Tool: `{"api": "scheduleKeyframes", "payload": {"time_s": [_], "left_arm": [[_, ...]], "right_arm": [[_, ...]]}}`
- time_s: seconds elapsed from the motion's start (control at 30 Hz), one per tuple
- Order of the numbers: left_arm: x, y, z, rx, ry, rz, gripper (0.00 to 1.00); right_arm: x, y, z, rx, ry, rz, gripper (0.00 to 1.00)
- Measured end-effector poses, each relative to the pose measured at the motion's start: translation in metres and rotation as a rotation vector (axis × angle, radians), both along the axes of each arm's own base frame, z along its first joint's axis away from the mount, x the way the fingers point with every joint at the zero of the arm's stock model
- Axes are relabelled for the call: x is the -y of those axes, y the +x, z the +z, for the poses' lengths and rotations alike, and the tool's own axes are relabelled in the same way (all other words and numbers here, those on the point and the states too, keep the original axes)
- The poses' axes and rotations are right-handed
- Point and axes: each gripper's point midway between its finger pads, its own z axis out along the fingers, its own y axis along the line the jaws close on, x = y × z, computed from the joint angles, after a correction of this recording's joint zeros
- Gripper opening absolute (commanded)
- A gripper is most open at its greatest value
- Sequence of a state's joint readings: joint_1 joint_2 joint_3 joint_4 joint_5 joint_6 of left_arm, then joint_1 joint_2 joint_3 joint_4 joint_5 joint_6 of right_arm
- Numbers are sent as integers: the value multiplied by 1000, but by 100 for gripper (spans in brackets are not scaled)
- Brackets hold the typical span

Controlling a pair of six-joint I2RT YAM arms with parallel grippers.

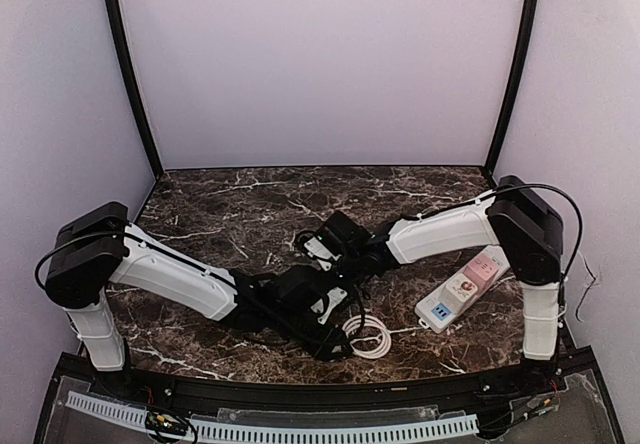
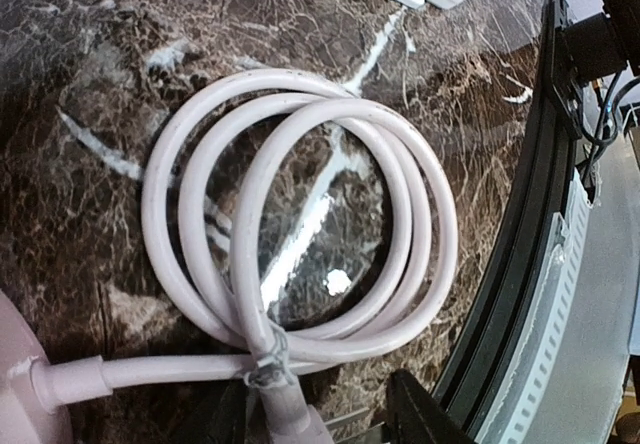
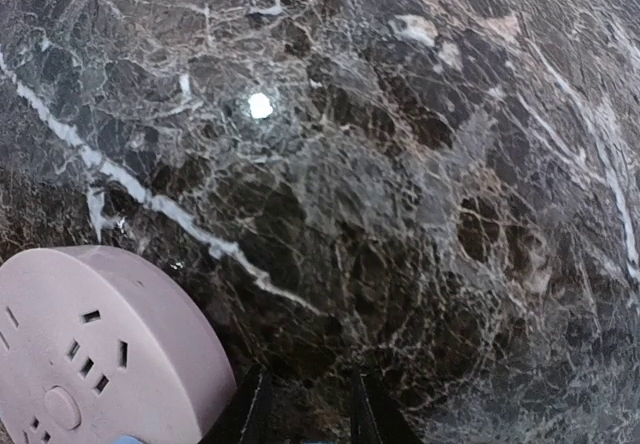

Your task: Insert the plug

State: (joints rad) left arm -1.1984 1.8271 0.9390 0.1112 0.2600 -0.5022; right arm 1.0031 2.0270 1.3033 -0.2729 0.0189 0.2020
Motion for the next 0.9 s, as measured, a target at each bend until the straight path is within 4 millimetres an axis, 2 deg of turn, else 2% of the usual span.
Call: {"api": "scheduleKeyframes", "payload": {"time_s": [0.13, 0.23, 0.33, 0.47, 0.53, 0.67, 0.77, 0.9], "left_arm": [[5, 7, 1, 18, -12, 33, 53], [6, 11, 2, 32, -15, 50, 57], [4, 15, 9, 53, -22, 72, 65], [-8, 19, 39, 104, -56, 102, 80], [-17, 22, 62, 147, -81, 127, 84], [-41, 32, 96, 238, -92, 193, 90], [-72, 43, 111, 316, -45, 280, 97], [-122, 68, 121, 414, 53, 457, 100]], "right_arm": [[-5, 6, 1, -1, 15, 31, 27], [-1, 10, 2, 2, 9, 37, 28], [9, 17, 6, 19, -16, 21, 32], [24, 31, 28, 75, -34, -12, 47], [29, 38, 43, 104, -31, -27, 59], [35, 49, 78, 171, -1, -60, 68], [40, 51, 102, 211, 22, -81, 72], [53, 48, 125, 244, 53, -113, 76]]}}
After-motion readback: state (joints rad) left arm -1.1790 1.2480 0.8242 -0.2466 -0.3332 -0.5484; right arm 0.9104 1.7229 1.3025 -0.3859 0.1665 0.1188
